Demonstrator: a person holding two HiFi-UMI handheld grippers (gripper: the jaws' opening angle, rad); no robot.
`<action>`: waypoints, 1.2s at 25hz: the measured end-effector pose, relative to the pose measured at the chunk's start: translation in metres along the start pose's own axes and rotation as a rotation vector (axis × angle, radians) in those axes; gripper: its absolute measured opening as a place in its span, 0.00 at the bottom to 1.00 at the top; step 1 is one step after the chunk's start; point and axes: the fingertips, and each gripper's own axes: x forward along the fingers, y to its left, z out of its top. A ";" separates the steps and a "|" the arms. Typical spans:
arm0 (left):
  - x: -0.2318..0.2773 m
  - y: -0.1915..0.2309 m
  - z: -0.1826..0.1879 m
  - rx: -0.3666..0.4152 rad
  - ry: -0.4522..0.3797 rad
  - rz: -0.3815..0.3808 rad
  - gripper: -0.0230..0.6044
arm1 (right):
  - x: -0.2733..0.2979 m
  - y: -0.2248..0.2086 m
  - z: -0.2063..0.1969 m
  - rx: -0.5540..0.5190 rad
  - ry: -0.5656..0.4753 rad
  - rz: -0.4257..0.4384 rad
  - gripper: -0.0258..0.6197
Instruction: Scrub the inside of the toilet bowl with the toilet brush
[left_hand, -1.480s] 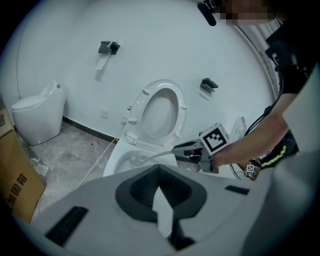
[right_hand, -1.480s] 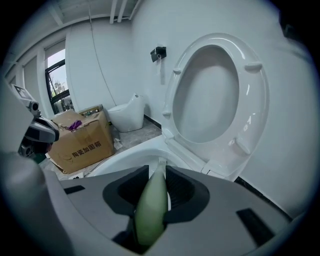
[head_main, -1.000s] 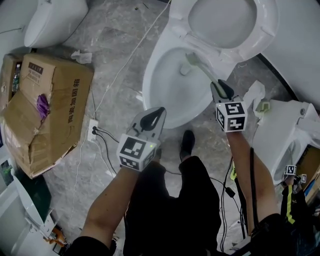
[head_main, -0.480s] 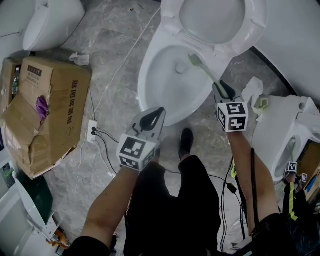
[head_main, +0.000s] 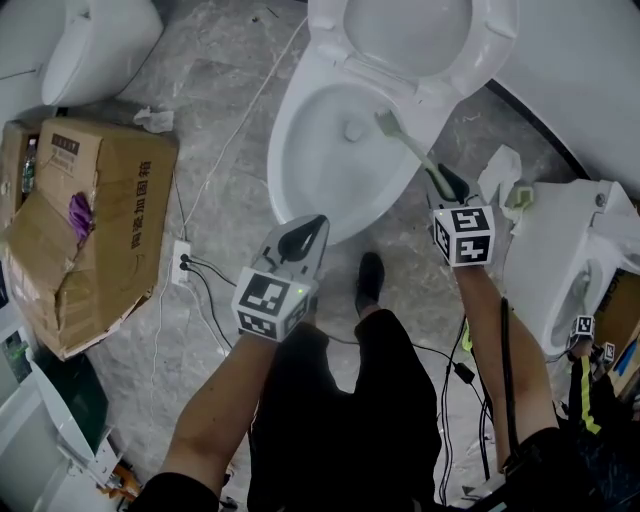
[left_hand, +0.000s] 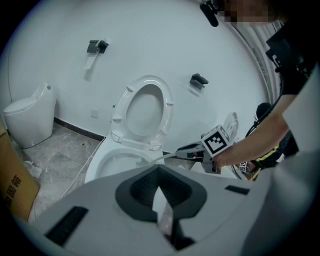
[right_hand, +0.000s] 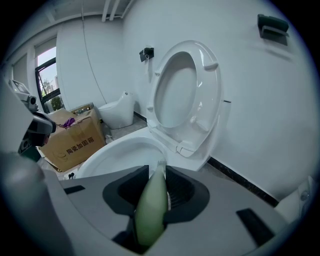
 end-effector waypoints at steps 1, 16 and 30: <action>-0.001 -0.001 0.000 0.001 0.001 0.003 0.05 | -0.002 0.001 -0.002 -0.001 0.002 -0.001 0.21; -0.027 -0.013 -0.019 -0.017 -0.020 0.009 0.05 | -0.030 0.025 -0.033 -0.006 0.016 0.003 0.21; -0.048 -0.016 -0.032 -0.017 -0.022 0.013 0.05 | -0.056 0.063 -0.056 -0.018 0.025 0.048 0.21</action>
